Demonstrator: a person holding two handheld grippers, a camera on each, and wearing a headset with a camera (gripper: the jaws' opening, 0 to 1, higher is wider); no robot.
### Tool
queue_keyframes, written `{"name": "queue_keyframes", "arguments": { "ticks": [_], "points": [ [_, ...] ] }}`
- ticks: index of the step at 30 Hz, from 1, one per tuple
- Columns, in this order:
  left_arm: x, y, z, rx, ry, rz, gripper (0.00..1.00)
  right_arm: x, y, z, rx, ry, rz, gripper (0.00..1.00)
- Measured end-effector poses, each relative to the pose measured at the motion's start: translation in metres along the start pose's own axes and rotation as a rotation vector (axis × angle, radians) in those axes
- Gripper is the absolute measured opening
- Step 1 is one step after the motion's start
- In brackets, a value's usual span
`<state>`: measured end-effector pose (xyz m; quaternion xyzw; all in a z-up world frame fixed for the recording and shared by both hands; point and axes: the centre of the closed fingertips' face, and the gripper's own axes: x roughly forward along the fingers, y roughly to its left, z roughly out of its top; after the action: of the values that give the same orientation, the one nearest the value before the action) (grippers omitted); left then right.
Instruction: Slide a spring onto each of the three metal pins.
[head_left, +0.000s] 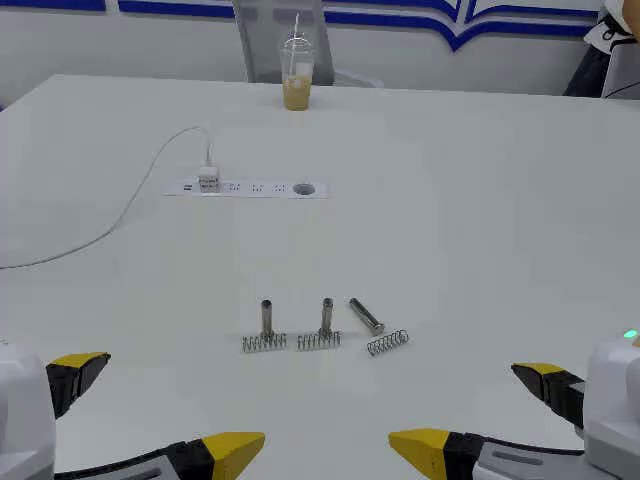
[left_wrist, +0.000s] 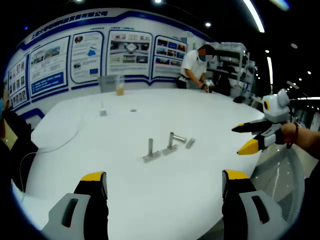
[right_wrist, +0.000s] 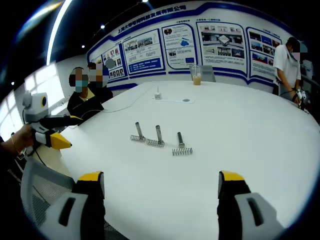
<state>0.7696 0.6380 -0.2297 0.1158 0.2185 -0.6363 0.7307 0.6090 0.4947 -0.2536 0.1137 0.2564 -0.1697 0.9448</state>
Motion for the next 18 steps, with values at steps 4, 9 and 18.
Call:
{"name": "queue_keyframes", "arguments": {
  "ticks": [4,9,18],
  "points": [
    [-0.0011,0.0007,0.0002,0.004,-0.003,0.009,0.97,0.0002,0.0001,-0.0010,-0.006,0.007,0.001,0.95],
    [-0.0025,0.0006,-0.0011,0.000,0.003,0.006,0.97,-0.0008,-0.0019,-0.0026,-0.021,0.009,-0.012,0.94],
    [-0.0037,0.0012,-0.0011,0.003,0.004,0.015,0.97,-0.0017,-0.0016,-0.0006,-0.016,-0.002,-0.008,0.94]
  ]
}}
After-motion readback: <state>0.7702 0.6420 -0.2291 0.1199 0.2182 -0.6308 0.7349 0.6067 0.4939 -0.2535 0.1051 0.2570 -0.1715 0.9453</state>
